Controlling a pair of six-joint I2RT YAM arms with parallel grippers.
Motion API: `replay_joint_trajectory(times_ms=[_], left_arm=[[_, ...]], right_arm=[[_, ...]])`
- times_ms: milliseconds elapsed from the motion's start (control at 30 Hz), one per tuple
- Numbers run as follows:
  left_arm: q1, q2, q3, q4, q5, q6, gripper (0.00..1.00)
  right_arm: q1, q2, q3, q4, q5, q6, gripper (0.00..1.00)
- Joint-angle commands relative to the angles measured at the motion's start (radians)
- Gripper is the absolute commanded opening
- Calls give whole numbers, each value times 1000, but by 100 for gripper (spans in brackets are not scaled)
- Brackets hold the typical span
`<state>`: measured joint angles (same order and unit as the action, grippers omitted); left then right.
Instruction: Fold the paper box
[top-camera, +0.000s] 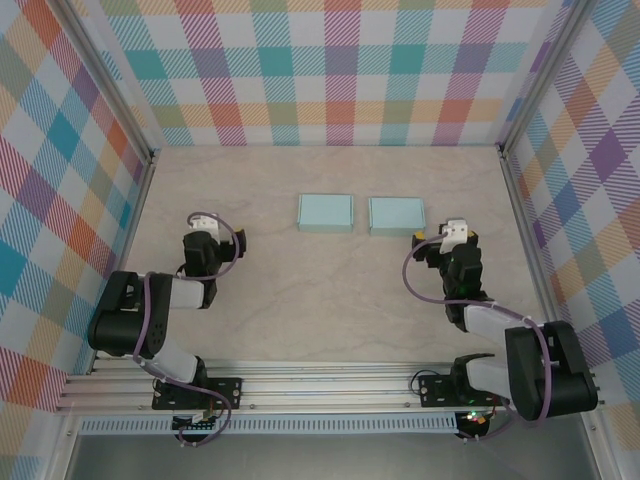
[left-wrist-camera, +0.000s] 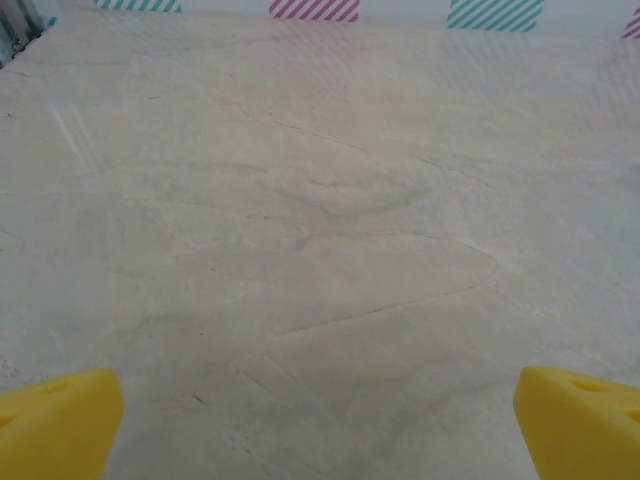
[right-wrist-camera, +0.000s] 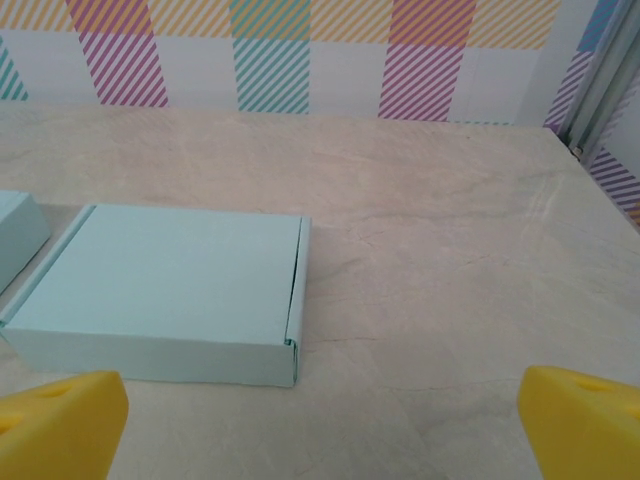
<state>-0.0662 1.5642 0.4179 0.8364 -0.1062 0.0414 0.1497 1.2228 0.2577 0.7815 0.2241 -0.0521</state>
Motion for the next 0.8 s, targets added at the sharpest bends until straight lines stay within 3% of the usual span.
replay_joint_trajectory(times_ms=[0, 500, 567, 633, 767], left_arm=[[12, 3, 9, -39, 67, -12, 100], [12, 3, 7, -36, 66, -11, 100], [12, 2, 7, -35, 66, -12, 100], [12, 3, 8, -36, 65, -11, 100], [12, 2, 7, -35, 66, -11, 100]], right_arm=[[-12, 52, 8, 90, -44, -37, 100], [-72, 325, 60, 251, -130, 11, 100], [-103, 307, 136, 70, -153, 51, 100], [-149, 311, 146, 58, -217, 79, 100], [-149, 312, 145, 60, -216, 77, 100]])
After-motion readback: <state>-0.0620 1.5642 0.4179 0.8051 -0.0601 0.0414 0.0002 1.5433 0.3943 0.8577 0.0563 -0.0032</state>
